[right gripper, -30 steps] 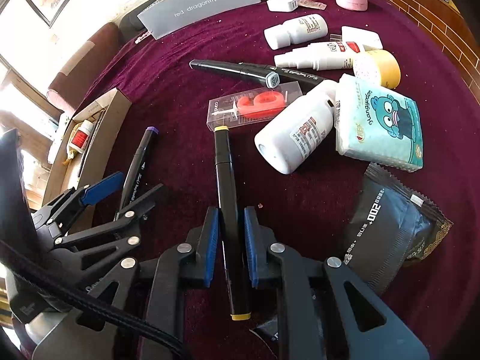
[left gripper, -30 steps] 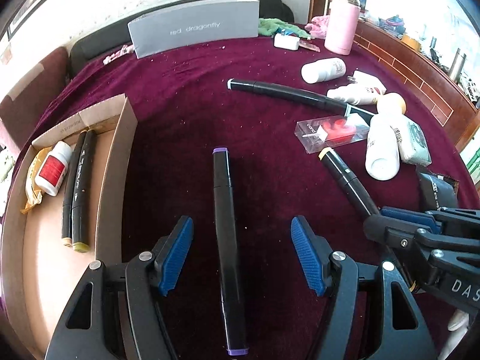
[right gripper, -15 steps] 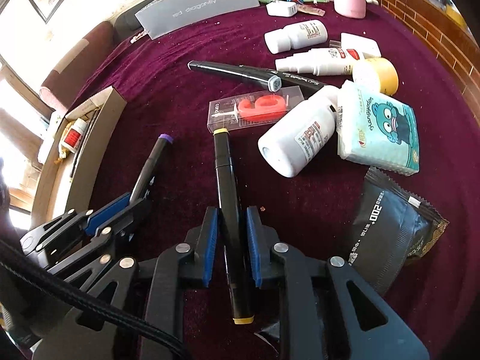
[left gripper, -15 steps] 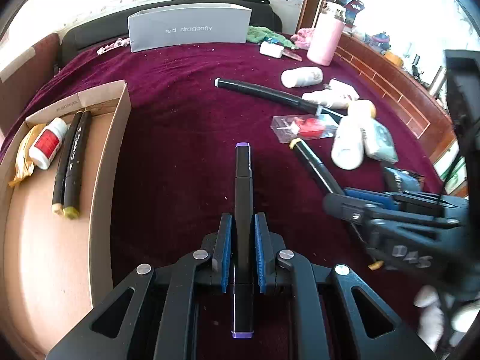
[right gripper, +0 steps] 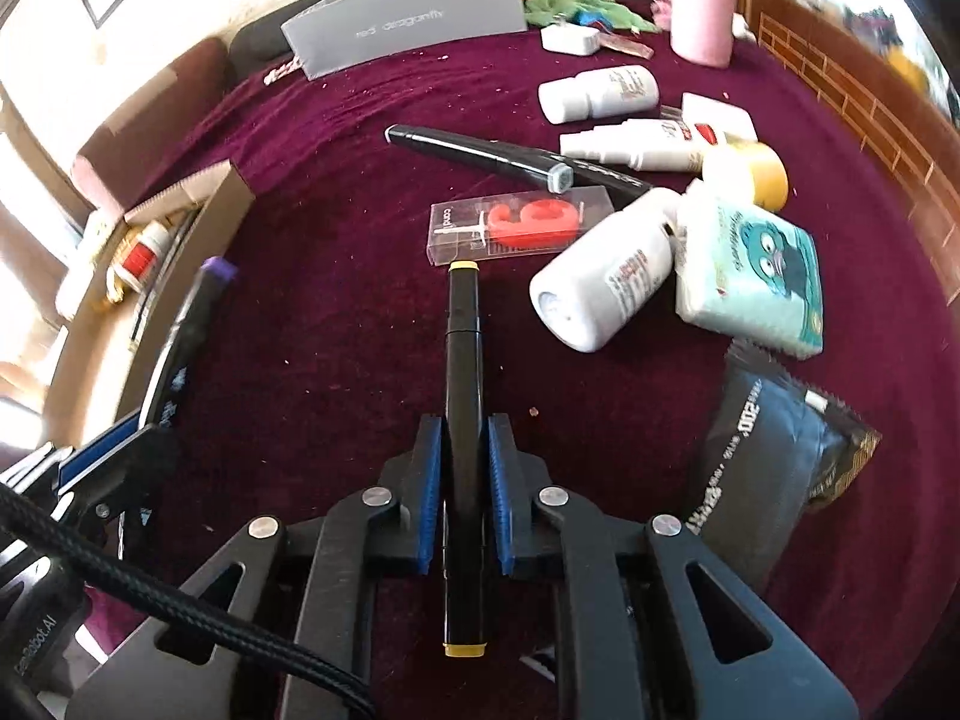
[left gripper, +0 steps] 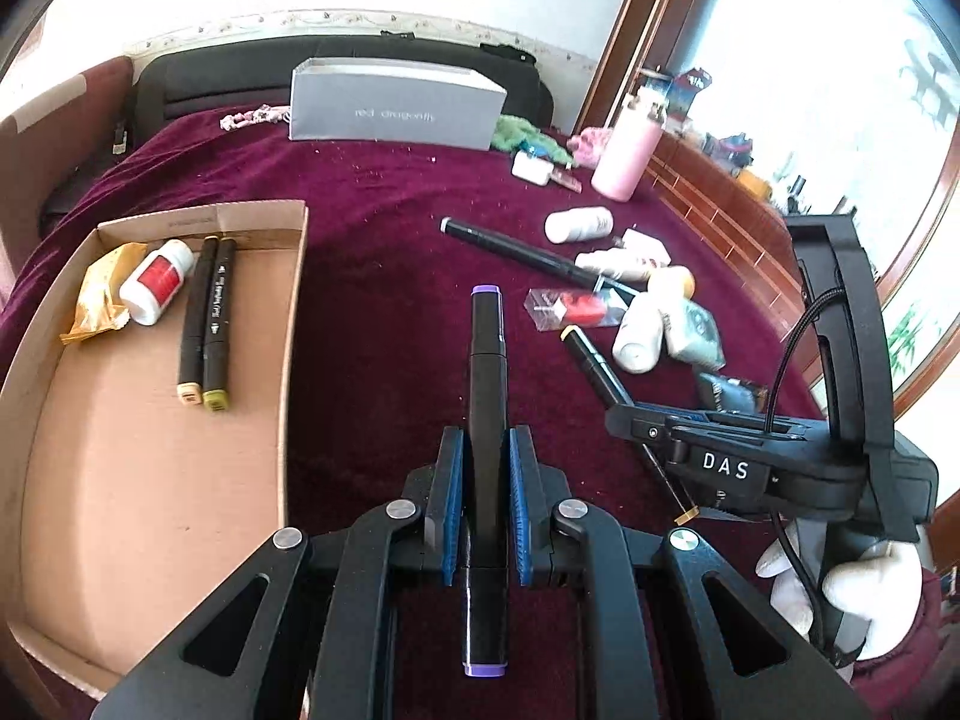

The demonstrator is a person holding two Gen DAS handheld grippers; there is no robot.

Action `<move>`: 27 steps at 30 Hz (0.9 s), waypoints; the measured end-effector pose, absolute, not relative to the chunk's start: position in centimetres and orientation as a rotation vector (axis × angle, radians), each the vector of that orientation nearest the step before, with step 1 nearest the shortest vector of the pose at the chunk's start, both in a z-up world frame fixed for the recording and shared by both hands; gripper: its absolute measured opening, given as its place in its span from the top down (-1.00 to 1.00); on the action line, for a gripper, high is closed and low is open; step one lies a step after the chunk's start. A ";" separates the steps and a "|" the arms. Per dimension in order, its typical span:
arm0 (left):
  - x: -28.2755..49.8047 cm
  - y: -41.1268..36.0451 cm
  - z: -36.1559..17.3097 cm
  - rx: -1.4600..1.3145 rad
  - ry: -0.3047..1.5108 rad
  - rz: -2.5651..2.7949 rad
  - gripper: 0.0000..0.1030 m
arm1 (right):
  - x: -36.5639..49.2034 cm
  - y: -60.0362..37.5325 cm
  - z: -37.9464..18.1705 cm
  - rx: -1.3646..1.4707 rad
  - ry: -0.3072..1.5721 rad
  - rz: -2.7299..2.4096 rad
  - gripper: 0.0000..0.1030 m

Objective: Organize objects
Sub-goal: 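Grasp the purple-capped marker with the left tool while the right tool grasps a yellow-capped marker, then carry both markers into the cardboard box and open both tools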

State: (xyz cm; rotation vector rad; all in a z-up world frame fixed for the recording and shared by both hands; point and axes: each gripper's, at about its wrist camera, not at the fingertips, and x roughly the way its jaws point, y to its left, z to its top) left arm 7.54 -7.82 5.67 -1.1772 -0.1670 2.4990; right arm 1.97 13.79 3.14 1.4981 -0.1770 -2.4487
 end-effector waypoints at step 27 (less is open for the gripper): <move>8.8 -19.8 8.4 -0.982 -0.434 2.572 0.77 | 2.6 2.8 9.3 1.394 -0.244 -2.245 0.75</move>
